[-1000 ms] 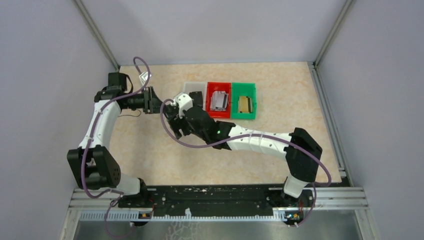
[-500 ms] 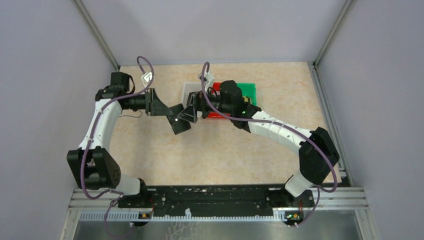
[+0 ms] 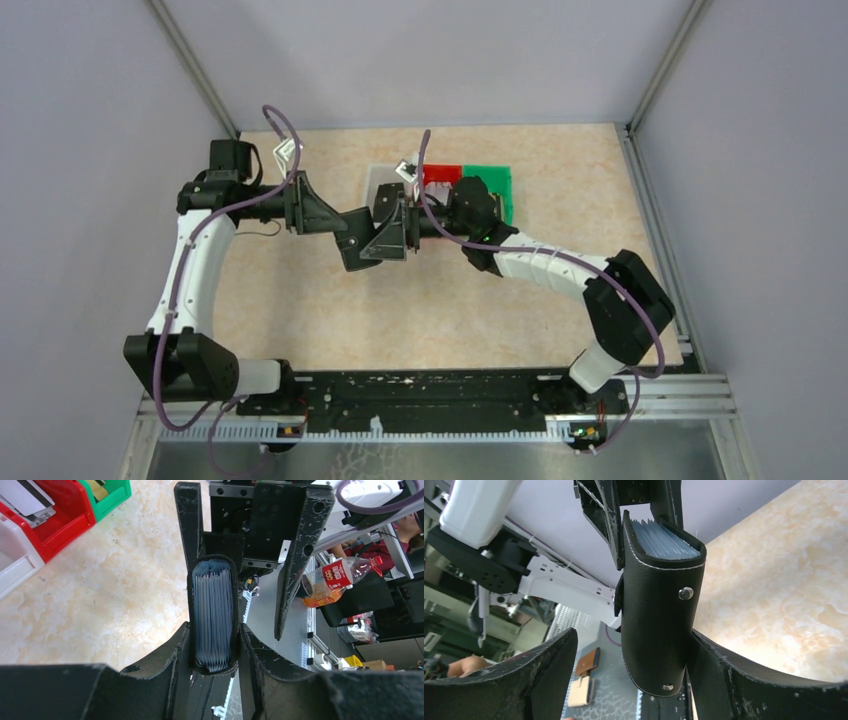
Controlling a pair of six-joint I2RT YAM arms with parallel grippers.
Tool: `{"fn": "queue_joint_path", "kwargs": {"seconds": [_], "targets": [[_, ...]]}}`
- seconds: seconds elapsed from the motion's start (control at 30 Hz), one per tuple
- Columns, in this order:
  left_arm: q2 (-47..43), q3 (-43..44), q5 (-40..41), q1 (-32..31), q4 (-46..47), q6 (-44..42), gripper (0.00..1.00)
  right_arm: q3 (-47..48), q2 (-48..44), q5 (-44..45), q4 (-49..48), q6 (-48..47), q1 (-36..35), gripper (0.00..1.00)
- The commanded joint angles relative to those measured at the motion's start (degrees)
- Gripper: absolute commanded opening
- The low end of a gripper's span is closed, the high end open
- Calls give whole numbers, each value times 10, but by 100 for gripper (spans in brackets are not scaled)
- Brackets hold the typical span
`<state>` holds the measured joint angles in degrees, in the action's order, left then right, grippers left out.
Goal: Take the credit cards out of the card holder
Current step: Open the card holder.
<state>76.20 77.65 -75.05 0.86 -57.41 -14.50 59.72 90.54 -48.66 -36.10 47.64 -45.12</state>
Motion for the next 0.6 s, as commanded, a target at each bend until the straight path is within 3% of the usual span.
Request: {"fn": "queue_joint_path", "kwargs": {"seconds": [0.0,0.2,0.4,0.43,0.5,0.57], "targets": [[-16,26,-51,-1,15,8,0,-6,5,-38,-99,59,-7,73],[-25,33,-61,-1,30,34,0,-6,16,-32,-161,108,-7,58],[-47,5,-54,-2,110,119,1,10,13,-17,-131,105,-7,28],[-53,-4,-52,-1,130,138,9,13,13,-16,-125,103,-7,22],[-63,-25,-50,-2,163,177,44,24,12,-16,-105,91,-7,13],[-69,-37,-50,-5,181,196,69,41,13,-19,-58,63,-7,5]]}}
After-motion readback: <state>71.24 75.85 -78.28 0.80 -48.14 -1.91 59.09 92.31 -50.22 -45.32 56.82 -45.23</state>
